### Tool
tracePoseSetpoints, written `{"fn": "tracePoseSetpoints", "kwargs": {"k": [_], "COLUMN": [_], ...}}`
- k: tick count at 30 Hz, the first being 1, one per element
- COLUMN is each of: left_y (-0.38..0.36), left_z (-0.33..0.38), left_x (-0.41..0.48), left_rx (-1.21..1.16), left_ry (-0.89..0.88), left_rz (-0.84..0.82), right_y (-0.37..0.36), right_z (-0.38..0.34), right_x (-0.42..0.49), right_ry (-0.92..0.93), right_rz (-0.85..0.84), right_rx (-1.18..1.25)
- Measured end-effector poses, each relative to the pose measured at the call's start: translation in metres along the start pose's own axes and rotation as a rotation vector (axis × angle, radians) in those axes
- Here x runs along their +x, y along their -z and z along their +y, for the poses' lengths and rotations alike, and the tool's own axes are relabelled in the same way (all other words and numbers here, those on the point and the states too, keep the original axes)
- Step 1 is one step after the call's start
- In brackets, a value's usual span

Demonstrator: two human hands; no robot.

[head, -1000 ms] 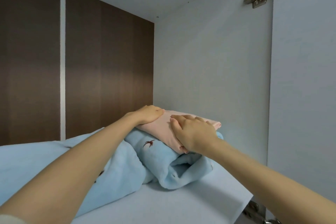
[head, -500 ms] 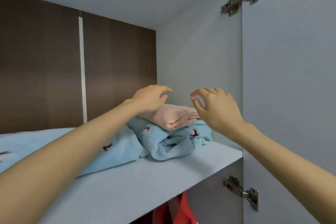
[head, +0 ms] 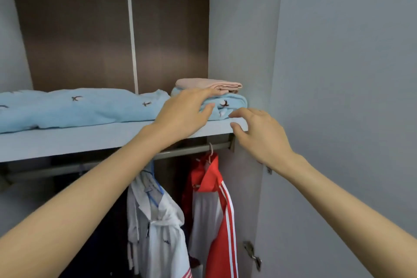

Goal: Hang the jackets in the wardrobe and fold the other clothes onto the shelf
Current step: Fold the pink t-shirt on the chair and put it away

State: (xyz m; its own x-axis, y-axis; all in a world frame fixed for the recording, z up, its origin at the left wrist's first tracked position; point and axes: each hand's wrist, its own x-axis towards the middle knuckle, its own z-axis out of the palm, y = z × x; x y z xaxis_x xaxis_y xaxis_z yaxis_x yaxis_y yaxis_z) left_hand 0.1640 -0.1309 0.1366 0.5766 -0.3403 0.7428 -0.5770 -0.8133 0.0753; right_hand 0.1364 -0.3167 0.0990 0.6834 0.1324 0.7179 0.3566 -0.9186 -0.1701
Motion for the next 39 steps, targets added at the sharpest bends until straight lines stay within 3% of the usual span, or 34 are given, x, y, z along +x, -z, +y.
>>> {"fn": "tracePoseSetpoints", "kwargs": {"k": [8, 17, 27, 39], "left_y": [0.042, 0.068, 0.050, -0.055], "left_z": [0.039, 0.108, 0.248, 0.506], "left_x": [-0.118, -0.238, -0.308, -0.371], "left_rx": [-0.006, -0.153, -0.337, -0.588], "left_ry": [0.169, 0.205, 0.034, -0.298], "left_rz": [-0.059, -0.149, -0.362, -0.692], "right_y": [0.033, 0.068, 0.171, 0.300], "right_z": [-0.009, -0.041, -0.026, 0.070], "right_x": [-0.099, -0.232, -0.410, -0.663], "right_ry": [-0.029, -0.169, -0.457, -0.931], "right_rz": [-0.066, -0.111, -0.161, -0.103], "right_rx": [0.083, 0.109, -0.001, -0.206]}}
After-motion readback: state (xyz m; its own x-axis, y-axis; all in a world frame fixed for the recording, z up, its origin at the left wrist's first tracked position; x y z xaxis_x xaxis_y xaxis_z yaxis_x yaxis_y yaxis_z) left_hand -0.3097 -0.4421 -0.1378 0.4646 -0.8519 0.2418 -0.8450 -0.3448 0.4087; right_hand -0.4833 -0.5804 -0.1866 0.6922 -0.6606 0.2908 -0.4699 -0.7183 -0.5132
